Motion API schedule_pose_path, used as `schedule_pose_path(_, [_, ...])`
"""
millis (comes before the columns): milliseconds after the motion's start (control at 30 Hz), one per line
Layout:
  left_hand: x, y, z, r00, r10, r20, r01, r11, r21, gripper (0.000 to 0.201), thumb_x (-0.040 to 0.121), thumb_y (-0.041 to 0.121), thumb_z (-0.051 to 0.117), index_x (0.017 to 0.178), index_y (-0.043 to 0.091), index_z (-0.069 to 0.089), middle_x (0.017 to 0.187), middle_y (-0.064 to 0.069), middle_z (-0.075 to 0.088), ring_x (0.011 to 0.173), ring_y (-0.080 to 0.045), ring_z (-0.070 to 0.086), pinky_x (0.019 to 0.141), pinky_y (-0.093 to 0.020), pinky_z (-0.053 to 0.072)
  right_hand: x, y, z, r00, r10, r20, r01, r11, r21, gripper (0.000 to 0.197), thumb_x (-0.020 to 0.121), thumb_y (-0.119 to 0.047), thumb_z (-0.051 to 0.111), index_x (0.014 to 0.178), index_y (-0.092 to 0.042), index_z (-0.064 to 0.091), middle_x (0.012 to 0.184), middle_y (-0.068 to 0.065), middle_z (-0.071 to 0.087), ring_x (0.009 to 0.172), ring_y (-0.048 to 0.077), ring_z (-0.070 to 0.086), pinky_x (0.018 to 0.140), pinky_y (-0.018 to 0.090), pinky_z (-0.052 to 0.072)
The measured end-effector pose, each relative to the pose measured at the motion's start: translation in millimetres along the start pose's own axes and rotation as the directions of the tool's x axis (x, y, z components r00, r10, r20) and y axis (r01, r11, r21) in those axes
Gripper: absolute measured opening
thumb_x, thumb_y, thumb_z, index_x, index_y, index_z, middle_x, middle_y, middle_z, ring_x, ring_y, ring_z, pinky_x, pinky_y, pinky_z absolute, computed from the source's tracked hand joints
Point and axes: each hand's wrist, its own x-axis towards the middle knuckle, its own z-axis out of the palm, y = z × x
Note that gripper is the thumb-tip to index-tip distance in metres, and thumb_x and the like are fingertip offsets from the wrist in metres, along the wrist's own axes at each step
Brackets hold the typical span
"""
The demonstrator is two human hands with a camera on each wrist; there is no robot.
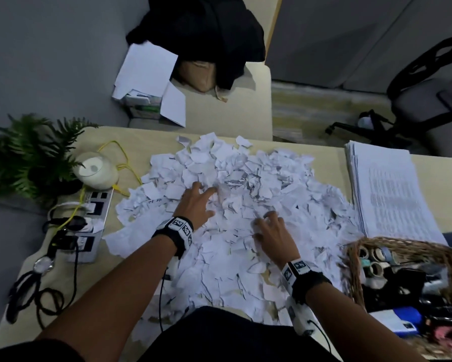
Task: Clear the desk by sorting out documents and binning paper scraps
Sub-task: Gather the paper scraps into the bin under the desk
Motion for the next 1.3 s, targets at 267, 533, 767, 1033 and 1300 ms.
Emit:
schedule_pose_path(267, [-11,7,-14,0.980,0.016,-0.201,-0.065,0.968,-0.242,0.024,0.090,0.018,0.065,0.113,0.020,0.060,0.110,-0.005,0.046,0.082,-0.028,0.058,0.077,-0.037,0.052,3,10,-21,0.998,-0.043,-0.036,0.049,0.985,0.165,0.022,0.090,-0.007,0.059,0.112,-0.005,0.063,0.110,0.012,0.054,0.072,0.035,0.065,0.062,0.040,0.053])
schedule_pose_path(533, [-18,-2,-33,0.998,-0.055,-0.031,0.039,0.924,-0.380,0.047,0.094,0.024,0.059,0.139,0.018,0.046,0.136,-0.013,0.052,0.120,-0.029,0.052,0.094,-0.029,0.042,25,-19,-28,0.986,0.123,0.112,-0.132,0.988,0.080,0.087,0.080,-0.032,0.077,0.150,-0.030,0.025,0.152,0.018,0.018,0.094,0.037,0.066,0.085,0.048,0.056])
schedule_pose_path(767, [-38,-3,-33,0.991,-0.032,0.127,0.074,0.935,-0.346,0.058,0.096,0.030,0.056,0.148,0.020,0.032,0.149,-0.014,0.037,0.136,-0.028,0.036,0.102,-0.029,0.033,30,-43,-27,0.932,0.331,0.147,-0.306,0.937,-0.168,0.031,0.097,-0.016,0.049,0.127,-0.009,0.052,0.121,0.018,0.050,0.102,0.038,0.061,0.075,0.039,0.050])
schedule_pose_path(1033, [-33,21,-58,0.996,0.069,0.063,-0.034,0.896,-0.442,0.054,0.092,0.023,0.063,0.141,0.012,0.043,0.138,-0.009,0.051,0.126,-0.024,0.048,0.087,-0.017,0.031,-12,-26,-42,0.912,0.404,-0.065,-0.387,0.903,0.186,0.022,0.100,-0.022,0.045,0.111,-0.004,0.054,0.104,0.022,0.060,0.095,0.040,0.060,0.067,0.035,0.040])
schedule_pose_path(1300, [-29,28,-52,0.993,0.087,0.077,-0.046,0.901,-0.432,0.053,0.089,0.027,0.067,0.137,0.014,0.047,0.132,-0.003,0.055,0.125,-0.022,0.050,0.097,-0.025,0.038,-32,-9,-29,0.754,0.621,0.214,-0.648,0.756,0.090,0.087,0.080,-0.050,0.073,0.147,-0.022,0.024,0.141,0.021,0.023,0.109,0.044,0.057,0.082,0.040,0.049])
